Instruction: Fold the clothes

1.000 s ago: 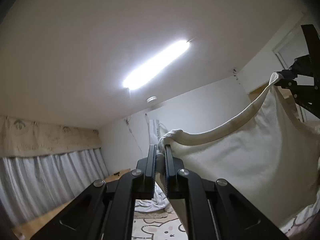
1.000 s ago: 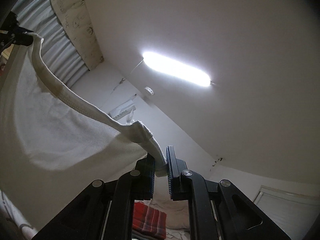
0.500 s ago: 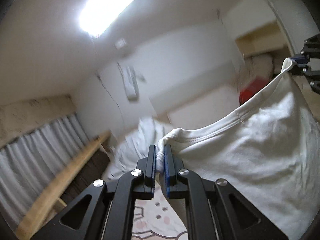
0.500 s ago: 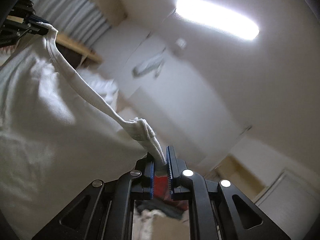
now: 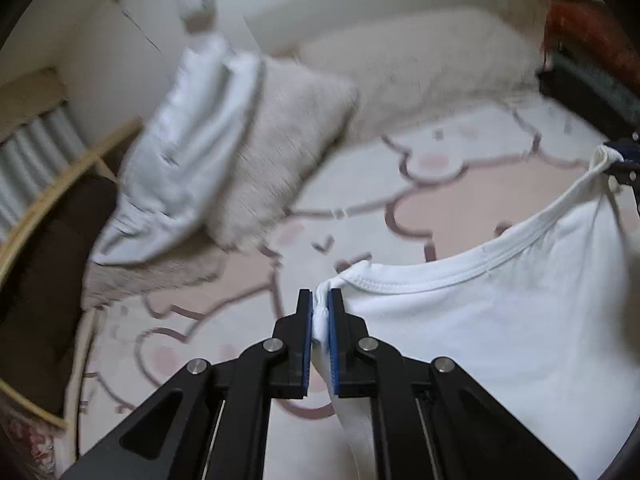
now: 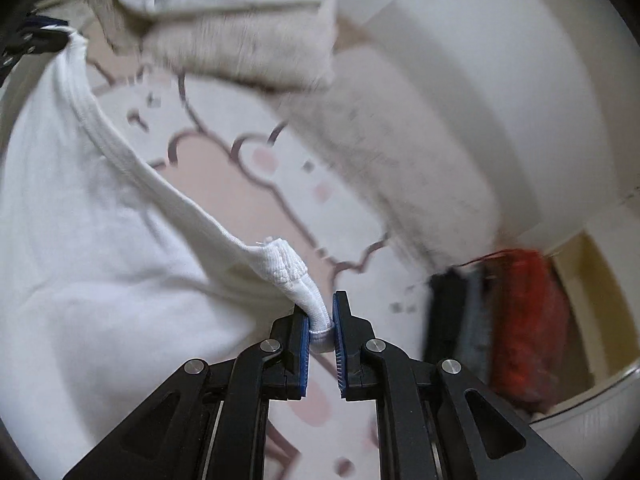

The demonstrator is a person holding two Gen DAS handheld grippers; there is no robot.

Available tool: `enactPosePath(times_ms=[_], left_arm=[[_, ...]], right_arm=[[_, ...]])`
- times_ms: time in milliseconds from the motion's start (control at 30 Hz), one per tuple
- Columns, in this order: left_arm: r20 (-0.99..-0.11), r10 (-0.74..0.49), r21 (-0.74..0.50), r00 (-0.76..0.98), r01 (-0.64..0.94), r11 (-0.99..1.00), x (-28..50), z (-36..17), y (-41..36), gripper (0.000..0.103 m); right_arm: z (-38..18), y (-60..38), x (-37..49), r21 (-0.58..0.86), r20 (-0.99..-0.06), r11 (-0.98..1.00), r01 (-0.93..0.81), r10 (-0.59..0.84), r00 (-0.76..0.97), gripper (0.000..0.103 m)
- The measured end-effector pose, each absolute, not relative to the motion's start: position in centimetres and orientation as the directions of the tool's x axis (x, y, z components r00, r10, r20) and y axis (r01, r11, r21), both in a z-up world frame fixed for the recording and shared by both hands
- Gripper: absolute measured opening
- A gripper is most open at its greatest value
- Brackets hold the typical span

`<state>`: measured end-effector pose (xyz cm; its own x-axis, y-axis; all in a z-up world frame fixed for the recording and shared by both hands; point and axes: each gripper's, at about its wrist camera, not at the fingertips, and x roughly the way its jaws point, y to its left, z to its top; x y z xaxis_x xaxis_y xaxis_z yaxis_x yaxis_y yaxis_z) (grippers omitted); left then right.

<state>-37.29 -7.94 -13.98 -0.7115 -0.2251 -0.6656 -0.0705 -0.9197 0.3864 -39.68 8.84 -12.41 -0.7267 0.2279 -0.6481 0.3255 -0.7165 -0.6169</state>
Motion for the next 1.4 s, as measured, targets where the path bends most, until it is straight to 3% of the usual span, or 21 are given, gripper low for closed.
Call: enactPosePath(times_ms=[200,267,300,333,367,433,667,833,867,933,1000,1200,1233,1267,1400], left_arm=[[-0.797,-0.163,0.285,-0.582,-0.124,-0.95,-41.4,-18.4,-9.2,0.015],[-0.812,-0.165,0.272,-0.56,-0.114,-0.956,-41.4,-18.6,-9.7,0.054],[-0.817,-0.161,0.262,-0.553,-0.108,-0.959,-41.2,-18.5,-10.1,0.06],[-0.816,-0.148,0.244,-0.558,-0.101,-0.964,-40.6,-18.0,-10.7,0.062],[-0.817,-0.14,0.229,-0.559,-0.093,-0.969,-39.7,-17.2,-11.4,0.062],[-0.819,-0.122,0.198,-0.56,-0.077,-0.977,-37.9,-15.7,-12.9,0.062],[-0.824,-0.098,0.137,-0.559,-0.028,-0.99,-29.7,-11.3,-17.0,0.062],[-0.843,0.013,0.066,-0.538,-0.127,-0.99,-22.0,-9.9,-15.2,0.062],[-0.845,0.044,0.046,-0.533,-0.154,-0.987,-20.9,-9.8,-14.1,0.062],[-0.848,0.108,0.005,-0.519,-0.212,-0.977,-18.9,-9.4,-11.8,0.062],[-0.847,0.183,-0.041,-0.499,-0.282,-0.959,-16.9,-8.8,-9.0,0.062],[-0.869,0.256,-0.072,-0.424,-0.404,-0.912,-12.3,-8.0,-3.8,0.062],[-0.873,0.254,-0.068,-0.416,-0.412,-0.909,-11.8,-8.0,-3.5,0.062],[-0.877,0.252,-0.068,-0.408,-0.415,-0.907,-11.3,-7.9,-3.4,0.062],[-0.884,0.252,-0.077,-0.393,-0.411,-0.908,-9.6,-7.7,-3.6,0.062]], right_arm=[[-20.4,8.9,-44.3,-0.519,-0.768,-0.766,0.38,0.222,-0.601,0.011],[-22.1,9.0,-44.8,-0.45,-0.817,-0.796,0.404,0.183,-0.547,0.012],[-22.2,9.3,-44.9,-0.417,-0.827,-0.819,0.395,0.162,-0.538,0.015],[-22.2,9.7,-45.0,-0.384,-0.834,-0.842,0.378,0.141,-0.533,0.026],[-21.8,10.4,-45.1,-0.34,-0.842,-0.87,0.357,0.113,-0.527,0.05],[-20.6,12.1,-45.0,-0.258,-0.851,-0.915,0.31,0.063,-0.521,0.079],[-12.9,17.8,-40.0,-0.168,-0.839,-0.961,0.218,0.023,-0.544,0.079],[-8.6,22.5,-29.8,-0.019,-0.857,-0.982,0.189,-0.081,-0.509,0.079],[-8.5,23.4,-27.2,0.025,-0.861,-0.984,0.175,-0.11,-0.497,0.072],[-8.8,24.7,-23.1,0.106,-0.875,-0.982,0.159,-0.168,-0.453,0.056],[-9.9,25.7,-18.6,0.198,-0.884,-0.973,0.118,-0.229,-0.407,0.055],[-15.3,27.1,-8.9,0.408,-0.867,-0.908,-0.095,-0.353,-0.351,0.055],[-16.6,27.4,-7.8,0.445,-0.861,-0.884,-0.145,-0.378,-0.34,0.053],[-17.9,27.7,-6.7,0.485,-0.851,-0.852,-0.198,-0.409,-0.328,0.043],[-22.2,28.6,-3.5,0.686,-0.727,-0.617,-0.386,-0.579,-0.369,0.04]])
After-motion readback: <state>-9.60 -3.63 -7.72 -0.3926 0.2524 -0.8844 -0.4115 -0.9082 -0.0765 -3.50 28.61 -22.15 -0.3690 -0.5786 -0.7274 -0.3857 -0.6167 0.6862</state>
